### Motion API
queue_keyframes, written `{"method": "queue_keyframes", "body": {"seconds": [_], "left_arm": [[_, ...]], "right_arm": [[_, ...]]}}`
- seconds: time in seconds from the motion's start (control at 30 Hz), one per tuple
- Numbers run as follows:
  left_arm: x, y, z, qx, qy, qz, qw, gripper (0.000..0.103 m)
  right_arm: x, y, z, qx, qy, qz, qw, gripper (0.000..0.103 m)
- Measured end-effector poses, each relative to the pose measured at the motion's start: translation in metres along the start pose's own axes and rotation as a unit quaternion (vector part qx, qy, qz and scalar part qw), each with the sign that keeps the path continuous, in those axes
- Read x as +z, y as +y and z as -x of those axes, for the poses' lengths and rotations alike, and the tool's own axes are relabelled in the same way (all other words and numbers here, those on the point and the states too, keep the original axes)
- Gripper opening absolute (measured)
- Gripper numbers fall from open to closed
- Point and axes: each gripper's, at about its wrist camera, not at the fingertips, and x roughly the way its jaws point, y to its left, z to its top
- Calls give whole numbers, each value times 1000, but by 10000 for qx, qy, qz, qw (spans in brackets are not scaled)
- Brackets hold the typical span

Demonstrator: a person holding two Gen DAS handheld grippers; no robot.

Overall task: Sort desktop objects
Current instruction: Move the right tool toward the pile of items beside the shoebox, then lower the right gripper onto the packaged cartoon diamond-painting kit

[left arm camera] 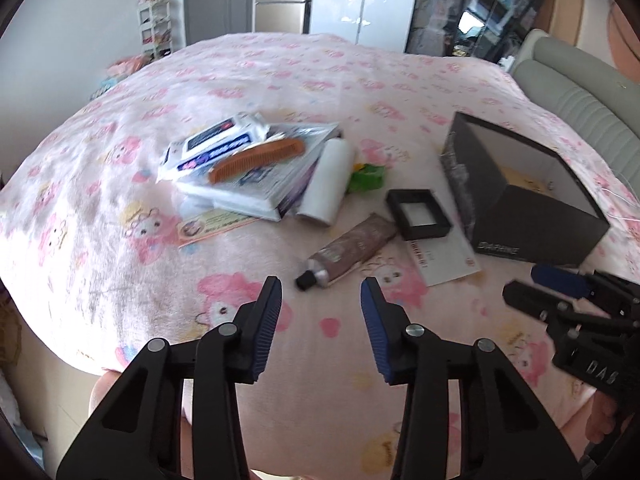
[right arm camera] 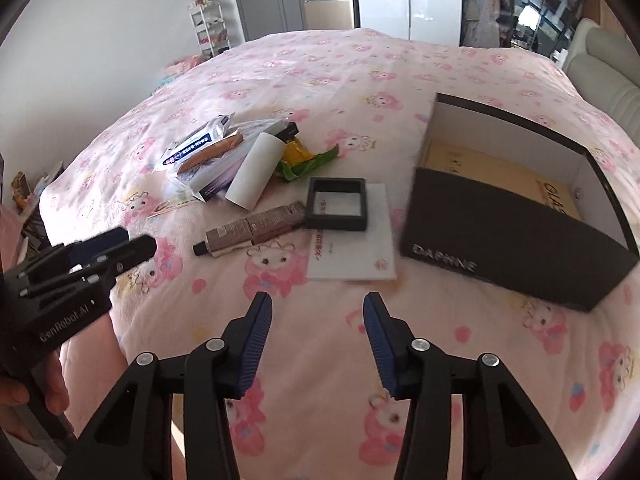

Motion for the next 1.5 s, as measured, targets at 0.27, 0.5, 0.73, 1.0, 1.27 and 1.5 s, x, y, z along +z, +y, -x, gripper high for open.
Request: {"method": "queue_keyframes", "body": {"seconds": [0.27, 0.5, 0.73, 1.0, 1.27, 1.5], "left_arm": [[13, 45, -46, 136, 272, 500, 9983, 42], [33, 73, -76, 32, 275, 1011, 9945, 42], [49, 111, -83, 374, 134, 1367, 9898, 42], [53, 137, -105, 336, 270, 1678, 9849, 42], [49, 135, -116, 263, 372, 1596, 9861, 41], [50, 127, -119, 361, 354, 1476, 9877, 42]], "right_arm": [[38, 19, -54, 214, 143, -115, 9996, 44], [59, 35, -87, 328, 267, -149, 9990, 44], [92, 72, -120, 983, 502, -215, 9937, 44], [104, 110, -157, 1104, 808, -80, 9906, 44], [102, 120, -175, 1040, 809, -308, 9908, 39], [103, 109, -160, 972, 515, -436, 9930, 26]]}}
